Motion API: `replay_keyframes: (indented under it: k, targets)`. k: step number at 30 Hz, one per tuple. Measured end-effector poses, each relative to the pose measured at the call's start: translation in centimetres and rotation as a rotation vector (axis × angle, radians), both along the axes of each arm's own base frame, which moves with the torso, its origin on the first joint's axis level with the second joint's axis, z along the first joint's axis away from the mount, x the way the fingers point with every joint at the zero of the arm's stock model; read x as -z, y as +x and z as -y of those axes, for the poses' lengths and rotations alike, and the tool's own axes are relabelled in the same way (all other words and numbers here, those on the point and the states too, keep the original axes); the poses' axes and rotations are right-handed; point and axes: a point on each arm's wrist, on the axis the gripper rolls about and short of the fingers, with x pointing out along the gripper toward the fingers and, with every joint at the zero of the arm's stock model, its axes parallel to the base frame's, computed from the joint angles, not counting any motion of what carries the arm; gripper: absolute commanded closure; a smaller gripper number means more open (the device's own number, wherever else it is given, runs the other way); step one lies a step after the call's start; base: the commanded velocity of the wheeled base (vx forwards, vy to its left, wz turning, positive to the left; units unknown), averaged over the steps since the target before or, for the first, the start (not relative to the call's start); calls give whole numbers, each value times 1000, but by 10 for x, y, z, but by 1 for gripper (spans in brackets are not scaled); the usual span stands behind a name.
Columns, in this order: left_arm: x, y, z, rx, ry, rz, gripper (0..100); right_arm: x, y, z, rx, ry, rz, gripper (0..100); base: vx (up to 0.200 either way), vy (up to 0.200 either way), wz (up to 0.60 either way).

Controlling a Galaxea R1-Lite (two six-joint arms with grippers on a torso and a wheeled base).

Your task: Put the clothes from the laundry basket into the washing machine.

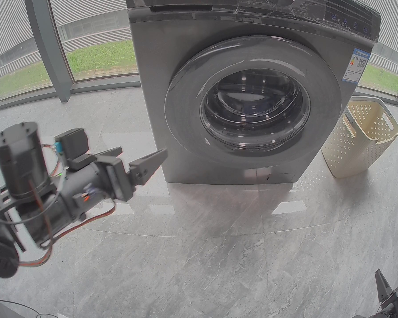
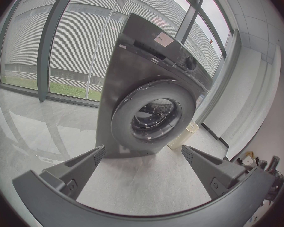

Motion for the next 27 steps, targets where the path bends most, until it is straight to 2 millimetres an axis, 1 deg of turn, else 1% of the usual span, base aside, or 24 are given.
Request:
replay_keyframes:
  k: [4,6,8,11,14,15,17,18,20,21,23,27]
  targets:
    - [-3,-38,-28,3,27,4,0,0,0,0,0,0,0,0,0,0,0]
    - [-4,-61,-46,-3,39,12,0,0,0,0,0,1,0,0,0,0,0]
    - [-3,-78,-60,-12,46,20,0,0,0,0,0,1,0,0,0,0,0]
    - [2,-103,-81,-29,51,32,0,0,0,0,0,1,0,0,0,0,0]
    - [12,-132,-102,-59,58,44,0,0,0,0,0,0,0,0,0,0,0]
    - [14,-137,-106,-67,59,47,0,0,0,0,0,0,0,0,0,0,0]
    - [25,-156,-118,-97,66,52,0,0,0,0,0,1,0,0,0,0,0]
    - [30,-162,-121,-108,68,55,0,0,0,0,0,1,0,0,0,0,0]
    - [47,-178,-129,-149,72,58,0,0,0,0,0,1,0,0,0,0,0]
    - [54,-183,-131,-164,72,61,0,0,0,0,0,1,0,0,0,0,0]
    - [78,-194,-136,-210,80,54,0,0,0,0,0,0,0,0,0,0,0]
    - [111,-203,-138,-312,93,32,0,0,0,0,-1,0,0,0,0,0,0]
